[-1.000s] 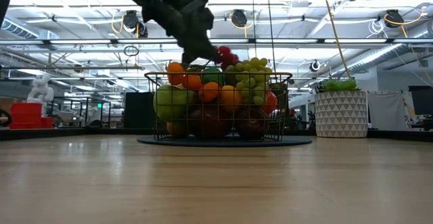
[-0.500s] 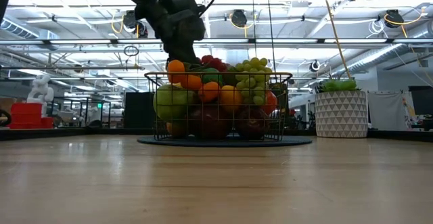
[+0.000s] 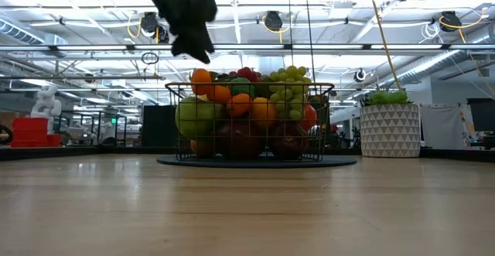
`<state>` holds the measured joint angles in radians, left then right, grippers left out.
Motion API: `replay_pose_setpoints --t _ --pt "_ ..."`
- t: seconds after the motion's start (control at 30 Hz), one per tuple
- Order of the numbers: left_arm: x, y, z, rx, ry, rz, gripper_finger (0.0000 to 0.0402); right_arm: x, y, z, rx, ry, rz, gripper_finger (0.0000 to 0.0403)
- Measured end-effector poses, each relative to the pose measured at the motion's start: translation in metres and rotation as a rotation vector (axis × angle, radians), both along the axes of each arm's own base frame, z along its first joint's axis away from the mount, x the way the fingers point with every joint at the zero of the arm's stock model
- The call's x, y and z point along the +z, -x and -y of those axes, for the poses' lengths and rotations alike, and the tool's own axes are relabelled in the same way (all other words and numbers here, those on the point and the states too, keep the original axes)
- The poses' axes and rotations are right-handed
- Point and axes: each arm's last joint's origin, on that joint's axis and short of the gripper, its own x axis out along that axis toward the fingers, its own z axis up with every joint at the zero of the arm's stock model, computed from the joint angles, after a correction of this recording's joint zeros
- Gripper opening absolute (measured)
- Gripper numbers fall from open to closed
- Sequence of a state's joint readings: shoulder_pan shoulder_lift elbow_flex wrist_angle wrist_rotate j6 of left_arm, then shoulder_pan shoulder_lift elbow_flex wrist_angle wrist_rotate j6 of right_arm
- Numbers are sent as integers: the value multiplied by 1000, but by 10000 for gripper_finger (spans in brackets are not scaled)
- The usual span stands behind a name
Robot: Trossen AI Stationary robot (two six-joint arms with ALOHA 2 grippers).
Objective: Build produce basket
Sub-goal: Return to Home Position
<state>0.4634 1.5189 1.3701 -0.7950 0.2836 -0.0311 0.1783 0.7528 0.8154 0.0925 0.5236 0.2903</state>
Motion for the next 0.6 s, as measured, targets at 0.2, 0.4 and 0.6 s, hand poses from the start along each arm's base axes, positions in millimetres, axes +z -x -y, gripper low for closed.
replay_pose_setpoints --t 0.2,0.4,0.6 --pt "31 23 9 -17 -157 68 191 -1 0 0 -5 81 -35 0" --pt "55 44 20 -39 -228 149 170 -3 0 0 -6 138 -78 0" --pt "70 57 36 -82 -274 197 105 -15 -3 -4 118 154 -111 0"
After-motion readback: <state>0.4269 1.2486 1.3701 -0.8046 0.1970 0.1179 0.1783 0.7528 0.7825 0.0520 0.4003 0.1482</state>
